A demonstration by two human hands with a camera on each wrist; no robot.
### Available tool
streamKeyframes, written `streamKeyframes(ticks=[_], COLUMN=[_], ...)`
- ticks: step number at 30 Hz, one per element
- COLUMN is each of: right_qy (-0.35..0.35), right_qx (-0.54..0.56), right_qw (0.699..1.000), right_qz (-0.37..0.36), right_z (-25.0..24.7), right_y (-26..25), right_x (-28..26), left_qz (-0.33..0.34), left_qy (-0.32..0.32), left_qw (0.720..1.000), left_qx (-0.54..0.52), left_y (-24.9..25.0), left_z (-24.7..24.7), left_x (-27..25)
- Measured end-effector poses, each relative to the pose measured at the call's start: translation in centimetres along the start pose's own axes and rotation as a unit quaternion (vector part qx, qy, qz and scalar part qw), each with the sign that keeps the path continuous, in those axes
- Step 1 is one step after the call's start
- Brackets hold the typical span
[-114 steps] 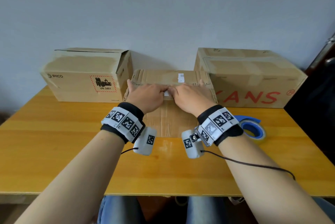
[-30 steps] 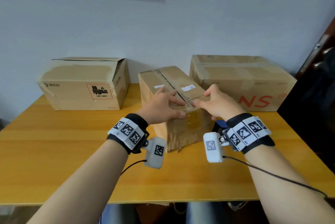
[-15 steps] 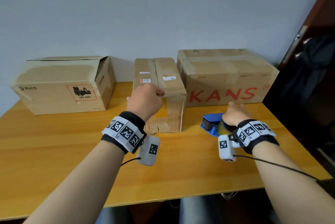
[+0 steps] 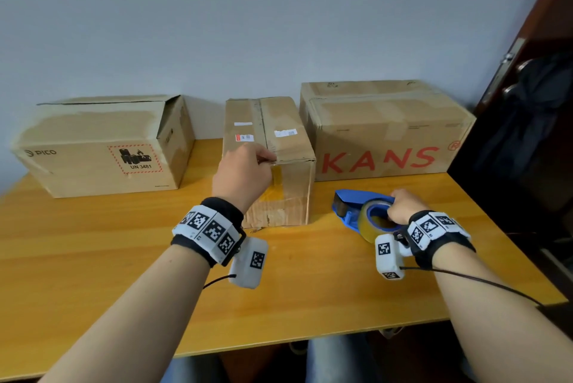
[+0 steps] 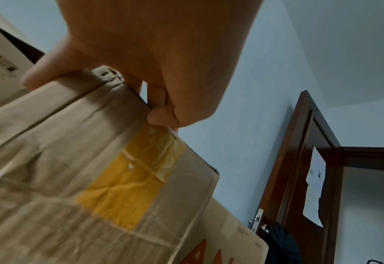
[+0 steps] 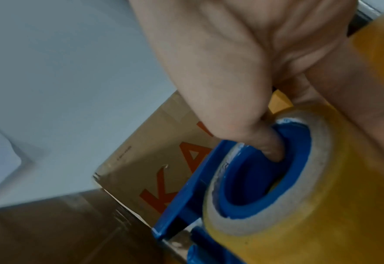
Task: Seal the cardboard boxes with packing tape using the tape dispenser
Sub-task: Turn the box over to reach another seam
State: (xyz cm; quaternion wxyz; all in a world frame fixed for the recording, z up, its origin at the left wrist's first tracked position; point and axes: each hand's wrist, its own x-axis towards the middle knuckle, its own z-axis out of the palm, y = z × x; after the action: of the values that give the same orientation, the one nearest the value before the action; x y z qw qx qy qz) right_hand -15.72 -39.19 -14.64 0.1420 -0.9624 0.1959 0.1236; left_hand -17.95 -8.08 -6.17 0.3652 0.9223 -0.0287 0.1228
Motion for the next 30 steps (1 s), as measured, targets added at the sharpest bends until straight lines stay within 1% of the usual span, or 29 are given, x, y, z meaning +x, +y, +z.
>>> streamKeyframes(ticks=[3, 5, 6, 7, 9, 10, 11, 13, 15, 16, 17, 18, 19, 21, 22, 23, 27, 30], right_qy=[0.004, 0.017, 0.018, 0.017, 0.015, 0.023, 0.033, 0.054, 0.078, 0.091, 0.105, 0.122, 0.145, 0.191, 0.205, 0.215, 0.237, 0.247], right_qx=[0.064, 0.15, 0.211, 0.288, 0.431, 0.468, 0.482, 0.487, 0.482, 0.478, 0.476, 0.472, 0.461, 0.432, 0.423, 0.419, 0.406, 0.402], right_qw=[0.998, 0.989, 0.977, 0.958, 0.902, 0.884, 0.875, 0.869, 0.867, 0.865, 0.862, 0.86, 0.858, 0.858, 0.855, 0.852, 0.839, 0.832], right_qz=[0.006, 0.009, 0.009, 0.008, 0.005, -0.004, -0.021, -0.064, -0.103, -0.119, -0.136, -0.154, -0.171, -0.204, -0.219, -0.231, -0.275, -0.293], right_z=[-0.5, -1.1, -1.4, -1.7, -2.8, -3.4, -4.2, -5.3, -6.3, -6.7, -6.9, -7.1, -7.2, -7.5, -7.7, -7.8, -8.0, -8.2], right_y=[-0.2, -0.3, -0.4, -0.6, -1.6, -2.1, -2.8, -4.1, -5.3, -5.8, -6.4, -7.0, -7.4, -8.3, -8.7, -9.0, -10.4, -11.0], right_x=[-0.6, -1.1, -1.3, -1.7, -3.0, -3.6, -4.2, -5.2, -6.1, -6.5, -6.8, -7.0, -7.3, -7.8, -8.0, -8.1, -8.7, -9.1], left_qz=[0.002, 0.007, 0.009, 0.004, -0.013, -0.019, -0.023, -0.008, 0.02, 0.031, 0.033, 0.026, 0.013, -0.008, -0.015, -0.022, -0.073, -0.092], left_qy=[0.01, 0.019, 0.027, 0.034, 0.034, 0.026, 0.02, 0.03, 0.072, 0.09, 0.093, 0.08, 0.05, -0.008, -0.025, -0.034, -0.029, -0.048], left_qw=[1.0, 1.0, 1.0, 0.999, 0.999, 0.999, 0.999, 0.997, 0.99, 0.989, 0.991, 0.996, 0.998, 0.99, 0.984, 0.978, 0.953, 0.937], left_qx=[-0.007, -0.009, -0.003, 0.009, 0.032, 0.039, 0.042, 0.072, 0.12, 0.117, 0.089, 0.036, -0.029, -0.142, -0.177, -0.203, -0.291, -0.333], left_y=[-0.3, -0.7, -1.0, -1.2, -1.2, -0.9, -0.6, 0.1, 0.7, 1.0, 1.4, 1.7, 2.1, 2.9, 3.3, 3.7, 4.5, 4.7], left_z=[0.3, 0.2, 0.2, 0.2, 0.0, -0.3, -0.6, -1.4, -2.4, -3.0, -3.6, -4.4, -4.9, -5.7, -6.0, -6.1, -7.0, -7.5], left_x=[-0.2, -0.3, -0.3, -0.4, -0.4, -0.4, -0.3, -0.2, -0.2, -0.2, -0.2, -0.2, -0.3, -0.4, -0.6, -0.7, -1.0, -1.1])
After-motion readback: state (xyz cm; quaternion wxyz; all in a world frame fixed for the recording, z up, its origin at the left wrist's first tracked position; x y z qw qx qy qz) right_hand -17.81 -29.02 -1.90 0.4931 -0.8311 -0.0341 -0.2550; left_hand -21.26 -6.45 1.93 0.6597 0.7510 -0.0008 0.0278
